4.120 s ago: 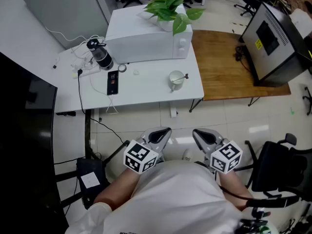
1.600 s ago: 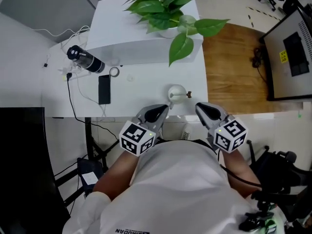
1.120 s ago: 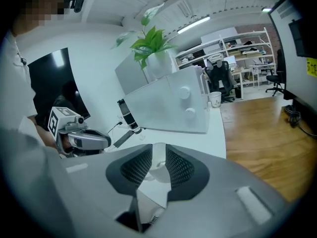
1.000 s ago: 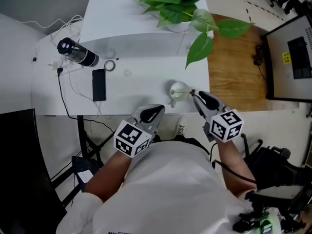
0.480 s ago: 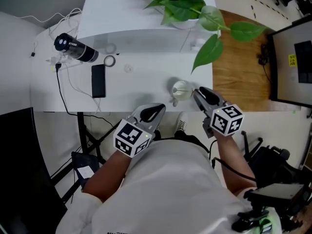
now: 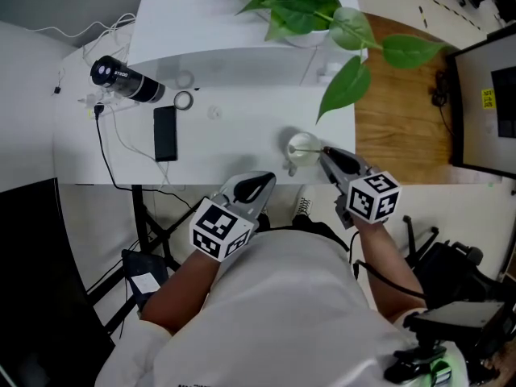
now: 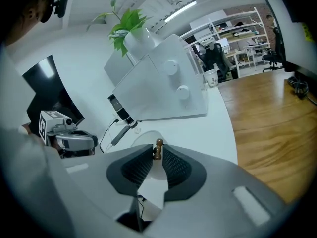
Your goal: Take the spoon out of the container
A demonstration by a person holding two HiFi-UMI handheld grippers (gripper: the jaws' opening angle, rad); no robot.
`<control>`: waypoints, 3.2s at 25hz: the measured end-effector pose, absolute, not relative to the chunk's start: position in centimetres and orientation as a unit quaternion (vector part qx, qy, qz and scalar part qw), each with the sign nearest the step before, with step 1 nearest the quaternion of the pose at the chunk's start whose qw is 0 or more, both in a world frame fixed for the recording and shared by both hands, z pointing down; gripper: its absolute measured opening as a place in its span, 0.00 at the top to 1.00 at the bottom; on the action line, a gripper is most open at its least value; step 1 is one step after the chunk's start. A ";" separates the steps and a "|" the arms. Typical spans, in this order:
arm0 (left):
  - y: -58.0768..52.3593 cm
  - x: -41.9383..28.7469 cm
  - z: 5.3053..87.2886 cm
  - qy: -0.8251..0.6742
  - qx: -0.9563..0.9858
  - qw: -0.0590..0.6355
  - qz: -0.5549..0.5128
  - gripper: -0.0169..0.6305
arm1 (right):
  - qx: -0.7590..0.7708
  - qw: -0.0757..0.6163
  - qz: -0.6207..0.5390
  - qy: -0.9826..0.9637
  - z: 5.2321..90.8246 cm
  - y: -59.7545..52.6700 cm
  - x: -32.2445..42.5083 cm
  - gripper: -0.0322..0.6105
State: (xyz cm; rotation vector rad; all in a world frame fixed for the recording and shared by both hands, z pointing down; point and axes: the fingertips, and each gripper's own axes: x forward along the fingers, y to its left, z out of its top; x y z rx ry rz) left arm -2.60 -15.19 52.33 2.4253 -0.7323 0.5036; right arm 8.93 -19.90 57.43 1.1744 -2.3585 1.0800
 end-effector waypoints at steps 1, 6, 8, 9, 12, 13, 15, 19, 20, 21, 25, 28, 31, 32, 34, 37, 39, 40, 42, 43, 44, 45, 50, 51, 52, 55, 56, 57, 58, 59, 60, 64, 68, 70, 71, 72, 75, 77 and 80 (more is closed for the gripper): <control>-15.2 -2.6 52.4 -0.273 0.902 0.276 0.187 0.97 | 0.408 0.146 0.375 -0.820 57.4 -19.9 8.9 0.85; -15.1 -2.5 52.3 -0.274 0.902 0.277 0.186 0.97 | 0.405 0.146 0.371 -0.823 57.2 -20.0 8.8 0.86; -15.2 -2.6 52.2 -0.274 0.903 0.277 0.183 0.97 | 0.403 0.145 0.366 -0.826 57.0 -19.9 8.7 0.86; -15.2 -2.6 52.1 -0.275 0.903 0.277 0.182 0.97 | 0.403 0.145 0.365 -0.827 56.8 -19.9 8.6 0.86; -15.3 -2.7 51.8 -0.277 0.903 0.275 0.178 0.97 | 0.400 0.145 0.360 -0.830 56.4 -19.8 8.5 0.86; -15.3 -2.7 51.7 -0.278 0.903 0.274 0.177 0.97 | 0.399 0.146 0.357 -0.832 56.3 -19.8 8.5 0.86; -15.2 -2.6 51.5 -0.277 0.905 0.273 0.174 0.97 | 0.399 0.147 0.352 -0.834 55.9 -19.6 8.6 0.86; -15.3 -2.4 50.9 -0.275 0.909 0.264 0.168 0.97 | 0.399 0.141 0.341 -0.839 54.5 -19.3 8.7 0.86; -15.3 -2.3 50.7 -0.275 0.910 0.261 0.167 0.97 | 0.399 0.139 0.338 -0.841 54.0 -19.2 8.8 0.86; -15.3 -2.3 50.5 -0.275 0.911 0.259 0.165 0.97 | 0.400 0.137 0.334 -0.843 53.6 -19.0 8.9 0.86; -15.3 -2.0 49.8 -0.272 0.917 0.247 0.157 0.97 | 0.401 0.129 0.318 -0.849 51.5 -18.4 9.3 0.86; -15.2 -1.8 49.0 -0.268 0.921 0.237 0.153 0.97 | 0.403 0.122 0.307 -0.854 50.0 -17.8 9.6 0.86; -15.0 -1.7 48.1 -0.265 0.925 0.228 0.146 0.97 | 0.406 0.112 0.295 -0.858 48.2 -17.1 9.9 0.86; -14.9 -1.6 47.7 -0.265 0.927 0.226 0.143 0.97 | 0.407 0.107 0.291 -0.859 47.5 -16.9 10.0 0.86; -14.7 -1.6 46.8 -0.264 0.929 0.221 0.136 0.97 | 0.407 0.097 0.284 -0.863 46.1 -16.5 10.1 0.86; -14.4 -1.5 45.5 -0.265 0.932 0.213 0.125 0.97 | 0.406 0.081 0.274 -0.868 43.9 -15.9 10.3 0.86; -14.1 -1.5 44.8 -0.265 0.934 0.208 0.121 0.97 | 0.405 0.072 0.267 -0.871 42.7 -15.5 10.4 0.86; -14.0 -1.4 44.5 -0.264 0.935 0.205 0.120 0.97 | 0.405 0.068 0.263 -0.873 42.2 -15.3 10.4 0.86; -13.9 -1.4 44.1 -0.265 0.936 0.202 0.118 0.97 | 0.403 0.062 0.257 -0.876 41.3 -15.0 10.4 0.86; -13.9 -1.4 43.9 -0.266 0.936 0.201 0.116 0.97 | 0.403 0.058 0.254 -0.877 40.9 -14.8 10.4 0.86; -13.8 -1.4 43.8 -0.267 0.936 0.200 0.115 0.97 | 0.403 0.056 0.252 -0.878 40.5 -14.5 10.3 0.86; -13.7 -1.4 43.6 -0.269 0.935 0.200 0.114 0.97 | 0.403 0.054 0.250 -0.879 40.3 -14.3 10.2 0.86; -13.2 -1.3 43.2 -0.272 0.935 0.196 0.112 0.97 | 0.403 0.046 0.247 -0.880 39.9 -13.7 10.1 0.86; -13.1 -1.3 43.1 -0.272 0.936 0.195 0.111 0.97 | 0.403 0.046 0.246 -0.880 39.8 -13.6 10.2 0.86; -13.0 -1.2 43.0 -0.272 0.936 0.193 0.111 0.97 | 0.404 0.045 0.245 -0.880 39.8 -13.5 10.2 0.86; -12.8 -1.1 42.9 -0.270 0.937 0.190 0.110 0.97 | 0.406 0.044 0.243 -0.880 39.8 -13.5 10.1 0.86; -12.7 -1.1 42.8 -0.269 0.938 0.190 0.110 0.97 | 0.408 0.044 0.242 -0.879 39.8 -13.5 10.1 0.86; -12.7 -1.1 42.8 -0.267 0.939 0.190 0.110 0.97 | 0.410 0.045 0.242 -0.878 39.8 -13.5 10.1 0.86; -12.6 -1.1 42.8 -0.264 0.939 0.190 0.110 0.97 | 0.412 0.045 0.242 -0.877 39.8 -13.4 10.1 0.86; -12.5 -1.2 42.8 -0.261 0.940 0.190 0.110 0.97 | 0.415 0.046 0.242 -0.876 39.8 -13.3 10.1 0.86; -12.5 -1.3 42.8 -0.258 0.941 0.189 0.110 0.97 | 0.419 0.045 0.241 -0.874 39.8 -13.3 10.0 0.86; -12.3 -2.1 42.7 -0.245 0.945 0.185 0.110 0.97 | 0.436 0.041 0.239 -0.867 39.7 -12.7 9.4 0.86; -11.7 -3.3 42.9 -0.224 0.951 0.179 0.116 0.97 | 0.457 0.035 0.239 -0.856 39.9 -11.8 8.2 0.86; -11.3 -4.1 43.1 -0.216 0.953 0.178 0.118 0.97 | 0.468 0.033 0.239 -0.850 40.0 -11.2 7.7 0.86; -11.2 -4.4 43.2 -0.212 0.953 0.179 0.119 0.97 | 0.473 0.032 0.238 -0.848 40.0 -10.9 7.5 0.86; -11.0 -4.8 43.2 -0.209 0.954 0.179 0.120 0.97 | 0.478 0.031 0.237 -0.845 40.0 -10.6 7.3 0.86; -10.3 -5.4 43.4 -0.196 0.956 0.179 0.124 0.97 | 0.491 0.026 0.236 -0.838 39.8 -9.5 7.0 0.86; -9.9 -5.6 43.4 -0.194 0.957 0.179 0.122 0.97 | 0.491 0.026 0.234 -0.839 39.7 -8.8 6.5 0.86; -9.0 -5.9 43.1 -0.202 0.956 0.178 0.114 0.97 | 0.477 0.030 0.232 -0.847 39.7 -7.7 5.3 0.86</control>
